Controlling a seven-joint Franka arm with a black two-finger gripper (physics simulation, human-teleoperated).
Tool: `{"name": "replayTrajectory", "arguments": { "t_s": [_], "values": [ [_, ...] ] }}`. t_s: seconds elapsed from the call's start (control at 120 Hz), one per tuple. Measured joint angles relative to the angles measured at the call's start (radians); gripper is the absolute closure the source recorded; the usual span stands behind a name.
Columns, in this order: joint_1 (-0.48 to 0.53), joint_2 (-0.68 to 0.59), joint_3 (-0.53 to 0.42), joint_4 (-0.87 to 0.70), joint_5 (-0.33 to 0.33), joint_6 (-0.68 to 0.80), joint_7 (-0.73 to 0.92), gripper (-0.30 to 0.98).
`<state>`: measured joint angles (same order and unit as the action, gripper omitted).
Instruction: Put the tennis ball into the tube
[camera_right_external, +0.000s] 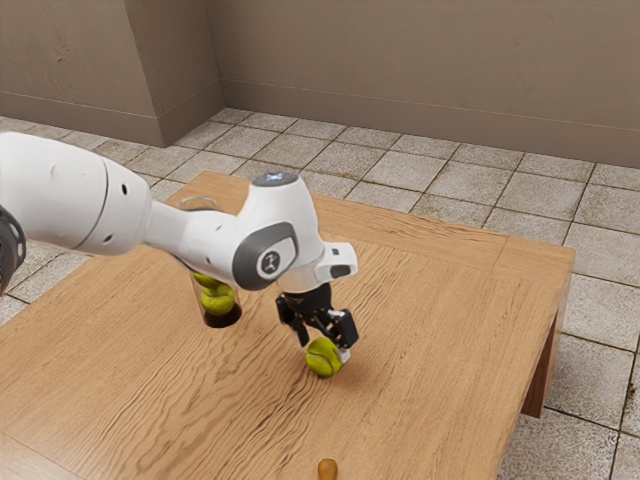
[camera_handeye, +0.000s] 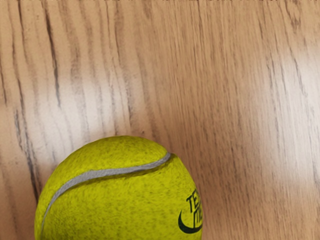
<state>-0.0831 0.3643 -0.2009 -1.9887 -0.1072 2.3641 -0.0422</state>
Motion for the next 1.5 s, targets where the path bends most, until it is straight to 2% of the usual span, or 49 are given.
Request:
{"name": "replayTrajectory", "arguments": {
  "t_s": [0.792,1.075,1.258,1.5],
  "values": [
    [0.002,0.069,0.002,0.029,0.035,0.007,0.005,0.01],
    [-0.002,0.085,0.006,0.041,0.035,0.006,0.005,0.09],
    [-0.002,0.087,0.008,0.042,0.036,0.006,0.005,0.22],
    [-0.006,0.076,0.009,0.040,0.041,0.007,0.000,0.29]
  ]
}}
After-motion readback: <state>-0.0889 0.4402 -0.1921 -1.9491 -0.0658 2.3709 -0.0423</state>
